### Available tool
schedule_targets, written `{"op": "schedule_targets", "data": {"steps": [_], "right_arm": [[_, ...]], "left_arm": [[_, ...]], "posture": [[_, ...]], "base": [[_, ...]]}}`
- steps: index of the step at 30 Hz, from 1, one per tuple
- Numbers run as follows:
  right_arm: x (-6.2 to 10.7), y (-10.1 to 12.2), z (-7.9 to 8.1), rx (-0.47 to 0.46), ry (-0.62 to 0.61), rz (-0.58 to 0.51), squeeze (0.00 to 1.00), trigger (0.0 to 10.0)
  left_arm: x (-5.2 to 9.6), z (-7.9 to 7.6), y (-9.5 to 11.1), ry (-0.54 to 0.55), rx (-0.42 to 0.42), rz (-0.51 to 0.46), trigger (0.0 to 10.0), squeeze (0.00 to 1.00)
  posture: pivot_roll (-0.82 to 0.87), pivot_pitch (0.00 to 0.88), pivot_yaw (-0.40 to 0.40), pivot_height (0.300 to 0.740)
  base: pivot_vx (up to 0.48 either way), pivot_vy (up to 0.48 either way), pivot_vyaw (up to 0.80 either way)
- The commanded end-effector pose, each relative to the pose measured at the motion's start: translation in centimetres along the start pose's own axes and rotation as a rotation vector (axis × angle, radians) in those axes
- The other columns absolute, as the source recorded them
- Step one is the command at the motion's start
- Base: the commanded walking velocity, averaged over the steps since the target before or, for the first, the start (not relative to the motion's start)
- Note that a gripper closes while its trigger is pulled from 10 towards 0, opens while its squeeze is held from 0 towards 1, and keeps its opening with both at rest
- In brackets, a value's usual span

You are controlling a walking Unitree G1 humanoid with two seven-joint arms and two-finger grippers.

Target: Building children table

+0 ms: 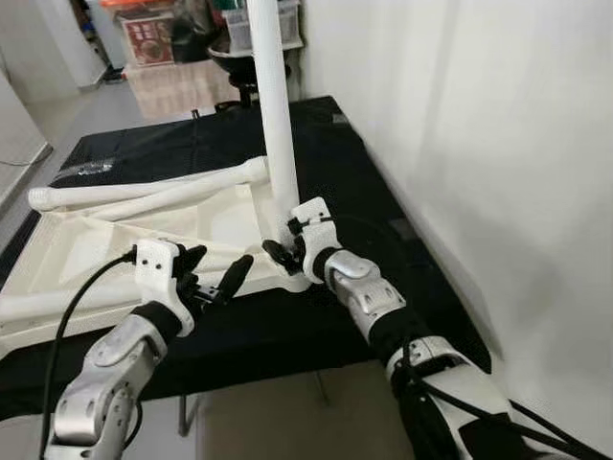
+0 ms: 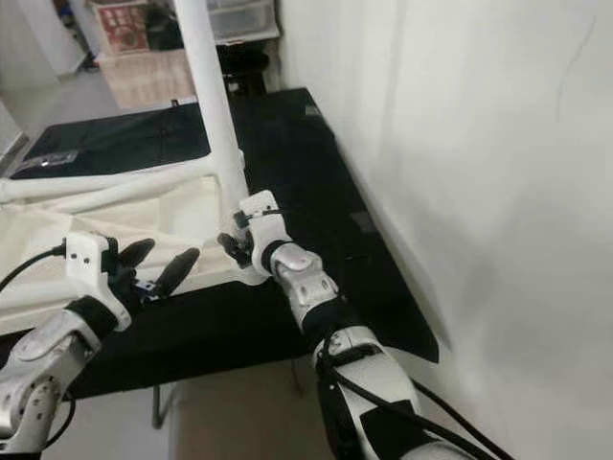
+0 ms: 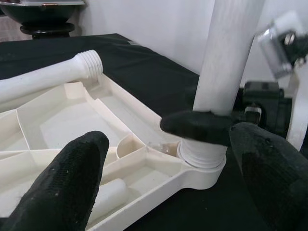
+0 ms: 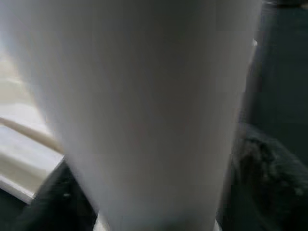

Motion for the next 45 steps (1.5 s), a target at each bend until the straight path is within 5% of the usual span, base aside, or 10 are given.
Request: {"op": "schedule_targets", "data": {"steps": [1, 15, 16, 18, 27, 39, 40, 41, 43, 45], "right_arm": [[-0.1, 2.7, 0.6, 0.023, 0.112, -0.092, 0.0, 10.0], [1.1, 3.6, -0.4, 0.079, 0.338, -0.166, 0.0, 10.0], [1.1, 3.8, -0.5, 0.062, 0.348, -0.166, 0.0, 2.0], [1.1, 3.9, -0.6, 0.049, 0.355, -0.166, 0.0, 0.0], [0.9, 4.0, -0.4, 0.077, 0.384, -0.127, 0.0, 0.0], [0.3, -1.3, 0.0, -0.018, -0.135, 0.04, 0.0, 0.0], [0.2, -1.1, 0.0, -0.003, -0.138, 0.04, 0.0, 0.5], [0.1, -1.1, 0.0, 0.01, -0.146, 0.048, 0.0, 6.5], [0.0, -1.1, 0.2, 0.0, -0.131, 0.042, 0.22, 10.0], [-0.1, -1.0, 0.5, -0.009, -0.104, 0.029, 0.22, 10.0]], "left_arm": [[0.2, 0.4, -0.1, 0.013, 0.0, 0.011, 10.0, 0.0], [0.2, 0.5, -0.1, 0.017, 0.005, 0.007, 10.0, 0.0], [0.2, 0.5, -0.1, 0.017, 0.004, 0.005, 10.0, 0.0], [0.2, 0.5, 0.0, 0.017, 0.004, 0.005, 10.0, 0.0], [0.2, 0.4, 0.0, 0.017, 0.006, 0.001, 10.0, 0.0], [0.2, 0.8, 0.2, 0.015, 0.016, 0.003, 10.0, 0.0], [0.1, 0.8, 0.2, 0.015, 0.015, 0.003, 10.0, 0.0], [0.1, 0.9, 0.3, 0.02, 0.013, 0.001, 10.0, 0.0], [0.2, 1.1, 0.3, 0.033, 0.007, -0.003, 10.0, 0.0], [0.3, 1.1, 0.3, 0.037, 0.005, -0.003, 10.0, 0.0]], "posture": [[-0.01, 0.052, 0.072, 0.74], [-0.01, 0.053, 0.071, 0.74], [-0.01, 0.056, 0.071, 0.74], [-0.01, 0.056, 0.071, 0.74], [-0.02, 0.069, 0.066, 0.74], [-0.04, 0.085, 0.09, 0.74], [-0.03, 0.076, 0.082, 0.74], [-0.02, 0.072, 0.076, 0.74], [-0.01, 0.068, 0.075, 0.74], [-0.01, 0.067, 0.076, 0.74]], "base": [[0.0, 0.0, 0.0], [0.0, 0.0, 0.0], [0.0, 0.0, 0.0], [0.0, 0.0, 0.0], [0.0, 0.0, 0.0], [0.0, 0.0, 0.0], [0.0, 0.0, 0.0], [0.0, 0.0, 0.0], [0.0, 0.0, 0.0], [0.0, 0.0, 0.0]]}}
Point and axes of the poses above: a point about 5 cm out from each wrist's last joint towards the gripper, its own x axis pointing back from the gripper into the wrist, its own y axis along the axis of the wrist's last joint, z = x × y, the point moved 2 cm from there along -x, pointing out of the wrist towards the gripper, and after that the axes turned 3 degrees about x, right-handed, at the moved point
